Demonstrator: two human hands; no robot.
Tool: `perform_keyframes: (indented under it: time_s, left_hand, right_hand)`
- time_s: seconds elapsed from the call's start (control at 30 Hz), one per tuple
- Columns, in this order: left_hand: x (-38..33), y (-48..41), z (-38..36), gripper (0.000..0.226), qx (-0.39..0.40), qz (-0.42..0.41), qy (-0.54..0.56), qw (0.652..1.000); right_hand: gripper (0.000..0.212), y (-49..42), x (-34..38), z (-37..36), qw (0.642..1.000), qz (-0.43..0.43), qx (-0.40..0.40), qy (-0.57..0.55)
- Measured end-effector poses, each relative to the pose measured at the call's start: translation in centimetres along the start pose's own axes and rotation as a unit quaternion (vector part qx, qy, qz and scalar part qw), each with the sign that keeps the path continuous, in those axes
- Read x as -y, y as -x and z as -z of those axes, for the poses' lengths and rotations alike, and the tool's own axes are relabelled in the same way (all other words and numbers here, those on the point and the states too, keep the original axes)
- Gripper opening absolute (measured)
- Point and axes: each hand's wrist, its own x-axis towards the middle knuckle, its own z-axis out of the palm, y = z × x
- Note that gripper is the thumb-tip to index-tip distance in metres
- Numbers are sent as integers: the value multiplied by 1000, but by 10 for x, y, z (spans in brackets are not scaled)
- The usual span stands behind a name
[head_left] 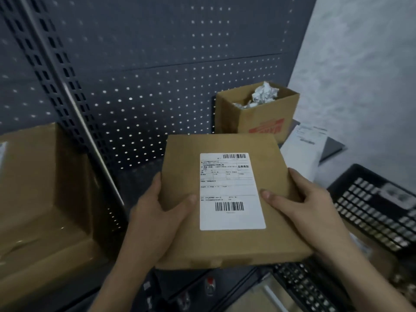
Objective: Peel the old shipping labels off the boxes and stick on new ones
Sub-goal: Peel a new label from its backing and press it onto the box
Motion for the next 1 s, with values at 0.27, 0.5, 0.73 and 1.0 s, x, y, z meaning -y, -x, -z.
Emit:
perform_keyframes:
  time_s: [0.27,0.5,0.73,1.0]
  left_hand:
    - [-32,7,-80,48,115,-39,-1,993]
    - [-66,6,-181,60,207,-70,-5,976]
    - [-79,4,-278,57,272,-83,-10,959]
    - [-83,-24,-363,49,360,-116,-23,925]
  right_hand:
    - [85,45,-29,84,993,-42,-109,28]
    - [60,75,-66,169,976,-74,-203,14]
    - [43,90,-109,227,952,-123,-279,10]
    - [56,87,-161,257,912,-198,-357,27]
